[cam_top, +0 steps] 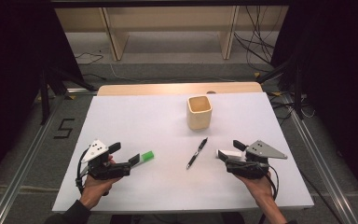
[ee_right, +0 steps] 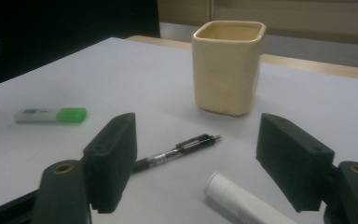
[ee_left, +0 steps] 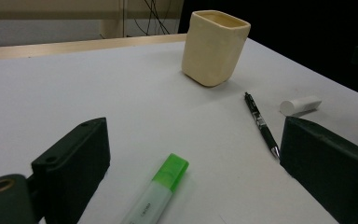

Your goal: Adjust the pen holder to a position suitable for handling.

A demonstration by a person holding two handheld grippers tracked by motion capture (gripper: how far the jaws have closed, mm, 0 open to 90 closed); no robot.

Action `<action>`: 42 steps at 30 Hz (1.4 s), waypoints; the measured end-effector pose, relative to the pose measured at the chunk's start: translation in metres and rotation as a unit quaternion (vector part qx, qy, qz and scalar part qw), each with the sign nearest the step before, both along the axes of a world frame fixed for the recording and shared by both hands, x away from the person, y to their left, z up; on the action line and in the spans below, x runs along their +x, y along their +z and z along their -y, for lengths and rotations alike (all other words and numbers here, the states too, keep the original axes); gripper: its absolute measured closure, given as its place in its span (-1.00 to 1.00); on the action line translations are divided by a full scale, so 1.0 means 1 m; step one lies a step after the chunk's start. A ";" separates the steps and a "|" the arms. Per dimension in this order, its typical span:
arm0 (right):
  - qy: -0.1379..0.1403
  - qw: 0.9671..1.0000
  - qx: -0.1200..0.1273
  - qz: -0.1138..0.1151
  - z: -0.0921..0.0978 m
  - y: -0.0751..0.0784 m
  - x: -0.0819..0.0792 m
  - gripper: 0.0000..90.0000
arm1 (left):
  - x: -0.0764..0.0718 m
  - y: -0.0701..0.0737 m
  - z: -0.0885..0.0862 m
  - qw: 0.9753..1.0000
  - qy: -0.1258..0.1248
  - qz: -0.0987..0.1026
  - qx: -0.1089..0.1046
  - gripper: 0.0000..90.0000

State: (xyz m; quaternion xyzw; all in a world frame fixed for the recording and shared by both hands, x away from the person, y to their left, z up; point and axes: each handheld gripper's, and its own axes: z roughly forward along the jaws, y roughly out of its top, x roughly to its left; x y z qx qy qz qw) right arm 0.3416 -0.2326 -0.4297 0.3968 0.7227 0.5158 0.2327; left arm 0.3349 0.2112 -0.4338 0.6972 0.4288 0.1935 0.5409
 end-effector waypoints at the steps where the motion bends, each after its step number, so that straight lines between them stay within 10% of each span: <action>1: -0.003 1.000 0.002 -0.002 0.000 0.000 0.004 -0.26 | 0.000 0.000 -0.001 1.000 0.000 0.000 0.000 -0.82; 24: -0.080 0.996 -0.004 -0.045 0.006 -0.002 0.120 0.97 | 0.001 0.000 -0.003 1.000 0.007 -0.001 -0.001 -0.82; 42: -0.075 0.990 -0.037 -0.109 -0.015 -0.023 0.180 1.00 | 0.001 0.001 -0.003 1.000 0.010 -0.002 -0.004 -0.82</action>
